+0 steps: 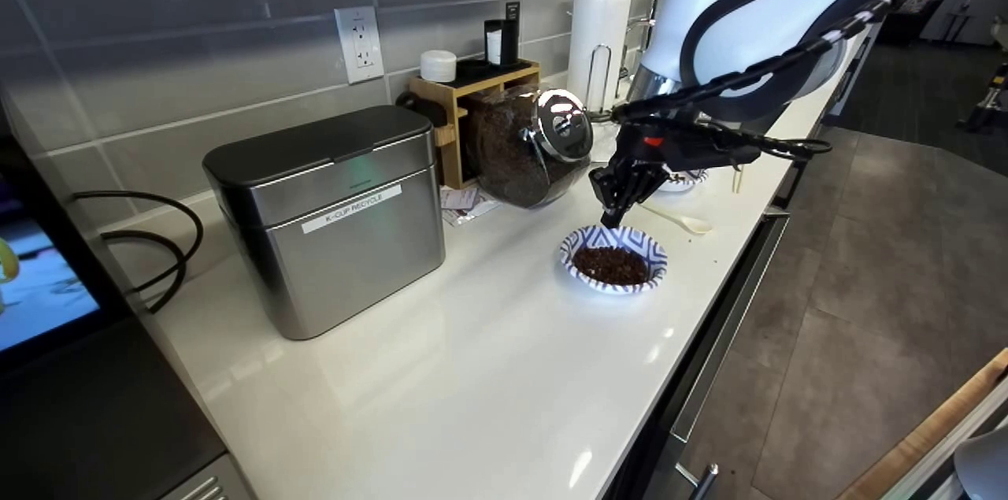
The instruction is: Put one brown object on the paper towel
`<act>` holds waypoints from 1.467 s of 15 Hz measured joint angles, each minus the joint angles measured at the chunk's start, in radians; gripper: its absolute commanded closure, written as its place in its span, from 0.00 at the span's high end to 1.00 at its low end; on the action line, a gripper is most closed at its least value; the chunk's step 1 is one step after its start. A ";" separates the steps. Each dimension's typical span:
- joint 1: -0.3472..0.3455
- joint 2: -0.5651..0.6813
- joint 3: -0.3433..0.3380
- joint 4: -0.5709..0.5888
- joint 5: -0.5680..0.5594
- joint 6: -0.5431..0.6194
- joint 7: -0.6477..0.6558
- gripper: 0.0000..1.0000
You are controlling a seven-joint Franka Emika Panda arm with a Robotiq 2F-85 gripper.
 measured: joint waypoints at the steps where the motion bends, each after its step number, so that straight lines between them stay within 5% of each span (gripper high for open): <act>1: -0.002 -0.018 -0.004 -0.007 0.006 -0.012 -0.003 0.02; 10: -0.098 -0.213 -0.128 -0.141 0.015 -0.106 -0.053 0.06; 16: -0.108 -0.229 -0.135 -0.151 0.017 -0.111 -0.062 0.02; 22: -0.079 -0.178 -0.222 -0.139 0.129 -0.111 -0.390 0.02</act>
